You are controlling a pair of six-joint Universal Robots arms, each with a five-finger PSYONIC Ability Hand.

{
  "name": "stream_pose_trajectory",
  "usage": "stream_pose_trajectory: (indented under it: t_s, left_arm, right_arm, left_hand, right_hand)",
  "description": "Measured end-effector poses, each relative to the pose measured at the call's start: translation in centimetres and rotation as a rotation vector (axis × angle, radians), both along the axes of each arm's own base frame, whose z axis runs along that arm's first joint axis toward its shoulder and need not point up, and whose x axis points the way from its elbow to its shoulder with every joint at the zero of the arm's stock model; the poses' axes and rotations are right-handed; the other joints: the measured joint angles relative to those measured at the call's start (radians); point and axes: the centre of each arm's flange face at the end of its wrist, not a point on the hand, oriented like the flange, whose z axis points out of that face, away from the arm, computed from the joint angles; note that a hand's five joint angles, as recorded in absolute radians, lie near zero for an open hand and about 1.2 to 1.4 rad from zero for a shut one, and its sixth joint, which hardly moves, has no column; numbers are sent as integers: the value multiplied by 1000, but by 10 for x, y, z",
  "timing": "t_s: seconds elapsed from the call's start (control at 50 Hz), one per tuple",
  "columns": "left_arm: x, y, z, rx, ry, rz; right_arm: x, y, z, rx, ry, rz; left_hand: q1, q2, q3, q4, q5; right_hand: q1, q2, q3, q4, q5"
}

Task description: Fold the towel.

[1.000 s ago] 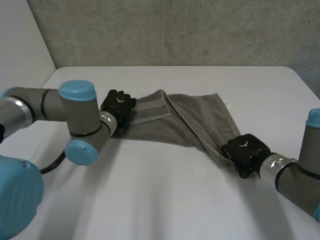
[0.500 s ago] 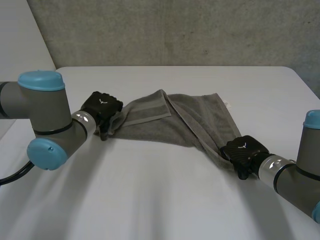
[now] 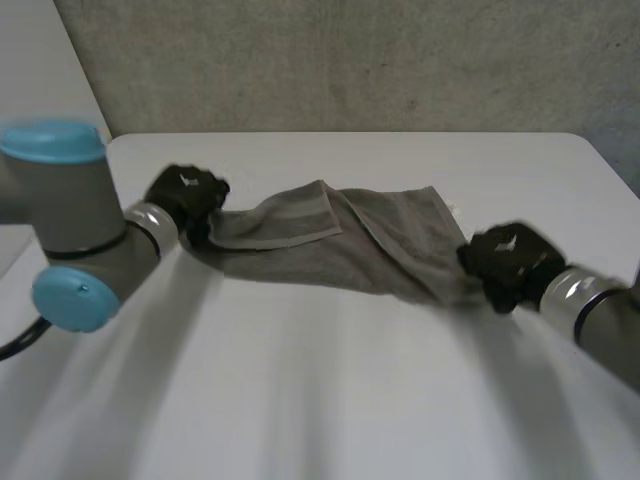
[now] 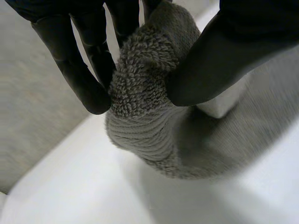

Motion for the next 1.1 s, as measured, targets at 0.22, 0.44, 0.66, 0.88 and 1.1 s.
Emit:
stream_pose_trajectory:
  t_s: [0.22, 0.44, 0.66, 0.88, 1.1]
  left_arm:
    - [42, 28, 126, -182, 301, 115]
    - [72, 36, 95, -49, 266, 208]
    - [91, 43, 4, 220, 163, 291]
    - [104, 41, -12, 231, 100, 313]
    - [42, -10, 79, -112, 233, 142]
  right_arm:
    - [-21, 3, 126, -175, -121, -24]
    - [-33, 0, 118, -61, -101, -19]
    - [-32, 5, 23, 226, 47, 34]
    - [-29, 11, 7, 261, 64, 60]
    - [11, -63, 95, -240, -80, -11]
  left_hand:
    - [0, 0, 3, 4, 8]
    - [0, 0, 4, 4, 8]
    - [1, 0, 5, 4, 8]
    - [3, 0, 5, 4, 8]
    - [3, 0, 6, 4, 8]
  right_hand:
    - [0, 0, 0, 0, 0]
    - [0, 0, 0, 0, 0]
    - [0, 0, 0, 0, 0]
    - [0, 0, 0, 0, 0]
    - [0, 0, 0, 0, 0]
